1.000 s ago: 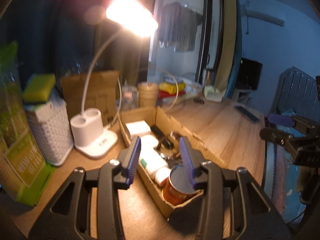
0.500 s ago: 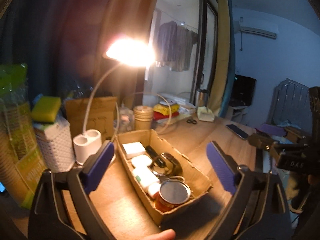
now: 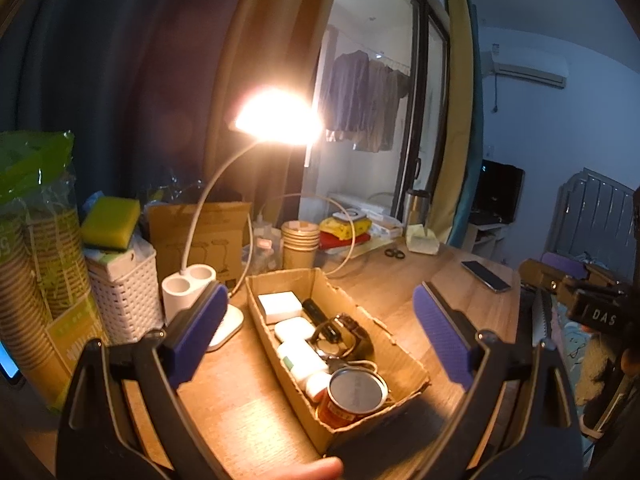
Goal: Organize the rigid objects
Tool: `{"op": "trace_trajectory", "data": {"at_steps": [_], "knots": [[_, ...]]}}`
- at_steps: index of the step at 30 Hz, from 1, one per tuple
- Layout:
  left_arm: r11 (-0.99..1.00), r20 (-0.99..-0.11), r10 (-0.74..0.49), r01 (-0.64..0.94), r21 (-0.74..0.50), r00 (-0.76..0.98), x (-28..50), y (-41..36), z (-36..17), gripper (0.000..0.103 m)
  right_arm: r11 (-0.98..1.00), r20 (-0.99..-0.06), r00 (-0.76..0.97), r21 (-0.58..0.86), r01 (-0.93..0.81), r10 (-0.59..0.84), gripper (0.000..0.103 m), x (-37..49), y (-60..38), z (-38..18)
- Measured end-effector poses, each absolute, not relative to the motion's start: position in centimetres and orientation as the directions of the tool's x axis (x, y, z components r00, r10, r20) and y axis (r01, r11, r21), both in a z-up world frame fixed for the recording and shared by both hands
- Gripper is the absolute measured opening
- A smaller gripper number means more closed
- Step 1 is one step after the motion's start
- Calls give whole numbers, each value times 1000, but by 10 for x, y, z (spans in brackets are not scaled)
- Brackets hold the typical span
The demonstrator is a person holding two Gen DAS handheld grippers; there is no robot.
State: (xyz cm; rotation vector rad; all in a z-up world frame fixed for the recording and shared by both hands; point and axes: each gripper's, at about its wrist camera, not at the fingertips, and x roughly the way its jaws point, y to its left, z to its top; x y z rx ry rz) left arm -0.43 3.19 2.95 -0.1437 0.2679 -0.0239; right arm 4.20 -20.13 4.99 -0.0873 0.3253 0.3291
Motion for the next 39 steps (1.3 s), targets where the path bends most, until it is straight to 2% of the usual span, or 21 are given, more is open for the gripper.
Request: {"op": "trace_trajectory", "data": {"at_steps": [9,22,30,39], "knots": [[994,-264,-36,6,-113,964,-5,24,29,95,941,-351,887,-40,-335,301,76,46,-197,42],[993,-282,-98,75,-90,954,-6,13,28,95,941,-355,886,-44,-335,299,76,46,-195,41],[996,-265,-49,27,-86,963,-9,17,32,95,943,-356,888,-54,-329,290,76,45,-193,39],[996,-253,-47,28,-80,966,-11,16,31,95,944,-356,889,-50,-326,288,76,46,-194,38]]}}
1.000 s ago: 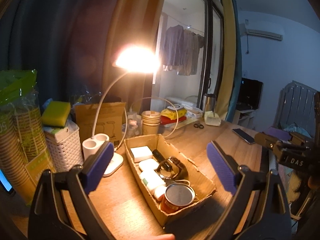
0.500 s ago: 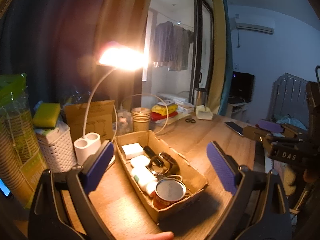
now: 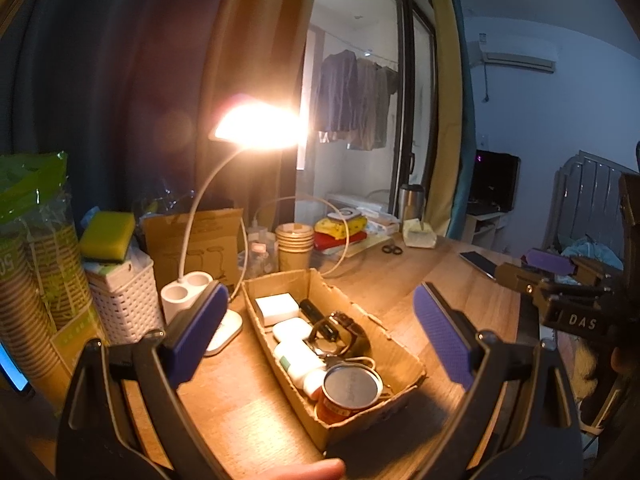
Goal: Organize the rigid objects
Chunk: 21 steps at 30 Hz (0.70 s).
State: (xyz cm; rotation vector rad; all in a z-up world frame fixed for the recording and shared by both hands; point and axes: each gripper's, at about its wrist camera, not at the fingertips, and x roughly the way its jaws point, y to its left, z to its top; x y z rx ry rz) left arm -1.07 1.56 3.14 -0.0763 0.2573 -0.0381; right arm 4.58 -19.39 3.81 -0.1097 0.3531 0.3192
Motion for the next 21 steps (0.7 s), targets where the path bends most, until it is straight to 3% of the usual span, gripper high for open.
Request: {"op": "trace_trajectory", "data": {"at_steps": [21], "knots": [[996,-264,-54,34,-79,963,-9,12,30,95,944,-360,888,-50,-326,287,76,46,-195,37]]}}
